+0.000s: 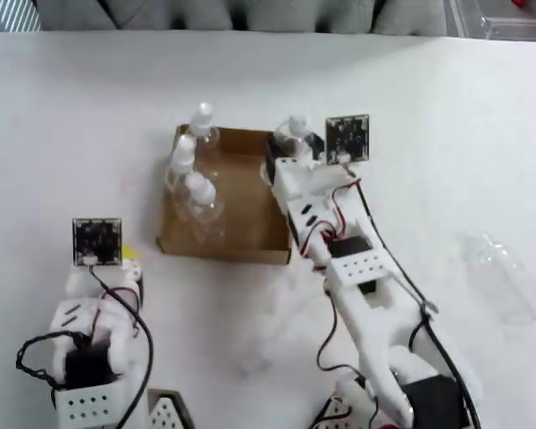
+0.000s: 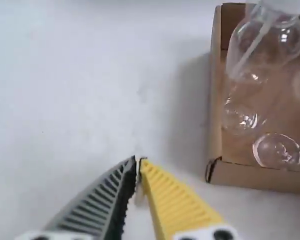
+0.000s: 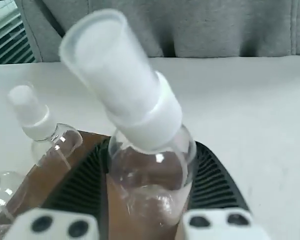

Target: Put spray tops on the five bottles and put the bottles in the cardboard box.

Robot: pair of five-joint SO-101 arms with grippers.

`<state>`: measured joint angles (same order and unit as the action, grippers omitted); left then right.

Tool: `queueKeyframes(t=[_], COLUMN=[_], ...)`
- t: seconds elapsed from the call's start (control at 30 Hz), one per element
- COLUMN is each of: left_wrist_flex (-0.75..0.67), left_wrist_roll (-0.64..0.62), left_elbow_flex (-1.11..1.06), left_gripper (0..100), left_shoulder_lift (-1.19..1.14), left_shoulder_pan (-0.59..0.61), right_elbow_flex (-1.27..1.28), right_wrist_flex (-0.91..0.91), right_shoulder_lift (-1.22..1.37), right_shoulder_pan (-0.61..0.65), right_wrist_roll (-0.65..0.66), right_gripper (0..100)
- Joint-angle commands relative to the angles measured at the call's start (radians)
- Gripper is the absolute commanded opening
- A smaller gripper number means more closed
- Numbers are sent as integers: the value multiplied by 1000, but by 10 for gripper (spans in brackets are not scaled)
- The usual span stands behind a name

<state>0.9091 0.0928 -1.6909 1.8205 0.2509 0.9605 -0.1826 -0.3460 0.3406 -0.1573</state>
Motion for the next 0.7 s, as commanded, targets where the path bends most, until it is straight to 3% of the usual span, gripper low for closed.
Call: queueKeyframes(t=[0.0, 0.67], left_wrist_flex=[-2, -2], left_wrist_roll=[9, 9], left_elbow_flex=[-2, -2], left_gripper=[20, 20], left_shoulder_lift=[5, 4], left_shoulder_pan=[-12, -18], right_elbow_flex=[-118, -381], right_wrist_flex=[-24, -24], right_shoulder_lift=[59, 446], right_shoulder_pan=[-33, -51], right_wrist_roll=[14, 43], right_gripper=[15, 15])
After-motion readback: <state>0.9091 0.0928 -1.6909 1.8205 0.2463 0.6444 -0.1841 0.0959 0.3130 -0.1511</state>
